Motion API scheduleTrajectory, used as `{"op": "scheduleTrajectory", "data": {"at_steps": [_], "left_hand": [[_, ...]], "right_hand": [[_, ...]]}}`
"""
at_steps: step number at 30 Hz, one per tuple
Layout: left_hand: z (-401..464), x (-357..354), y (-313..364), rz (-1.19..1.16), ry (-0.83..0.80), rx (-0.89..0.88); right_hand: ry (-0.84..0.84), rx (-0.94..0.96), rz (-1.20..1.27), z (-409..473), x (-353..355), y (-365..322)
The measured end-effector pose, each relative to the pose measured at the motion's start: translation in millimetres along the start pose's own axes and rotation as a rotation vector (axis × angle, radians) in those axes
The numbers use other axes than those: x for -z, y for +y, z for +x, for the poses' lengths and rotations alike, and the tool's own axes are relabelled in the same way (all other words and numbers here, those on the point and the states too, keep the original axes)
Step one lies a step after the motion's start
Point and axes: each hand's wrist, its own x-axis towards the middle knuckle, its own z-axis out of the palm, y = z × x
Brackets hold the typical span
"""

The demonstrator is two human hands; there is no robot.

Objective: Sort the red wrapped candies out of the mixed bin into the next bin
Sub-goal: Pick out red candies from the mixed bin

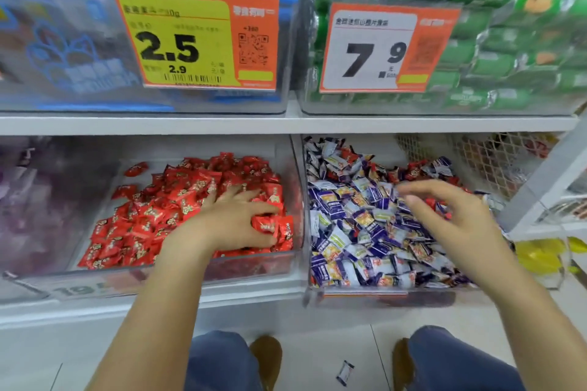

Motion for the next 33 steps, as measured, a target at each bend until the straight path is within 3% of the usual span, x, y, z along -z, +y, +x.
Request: {"op": "scheduleTrajectory", "data": {"at_steps": [3,6,11,16,20,26,30,33], "left_hand": [[14.3,-5.4,-21.9,0.156,0.127,0.264],[13.2,-1.8,-42.1,0.064,0.241,0.38],[4.6,22.6,-0.7,-0.226,0.507,0.149],[-12.6,41.6,81.9,-0.246,0.711,-0.073],[-21.5,30.2,148.8,-0.27,0.553,-0.349],[48.7,-11.1,238.1,-0.046,0.17,-0.507],[110.7,-27.9,291.3,0.007,0.103,-0.523],[147.8,-29.9,315.9,0.144,-0.008,-0.4]], "right_hand": [[0.05,-0.072,0.0,-11.2,24.9,19.1],[0.123,-0.121,-0.059,-20.7,43.9,33.9],[0.366,-0.251,-0.118,-25.6,66.0,57.4],[0.486,-0.379,-0.277,-28.3,69.3,86.1],[0.494,-0.436,-0.229,-26.0,72.3,99.1],[0.43,-0.475,-0.14,-23.5,80.5,112.4],[0.394,-0.458,-0.093,-22.0,84.0,120.2],[0.356,-0.441,-0.108,-20.8,87.6,125.8]]}}
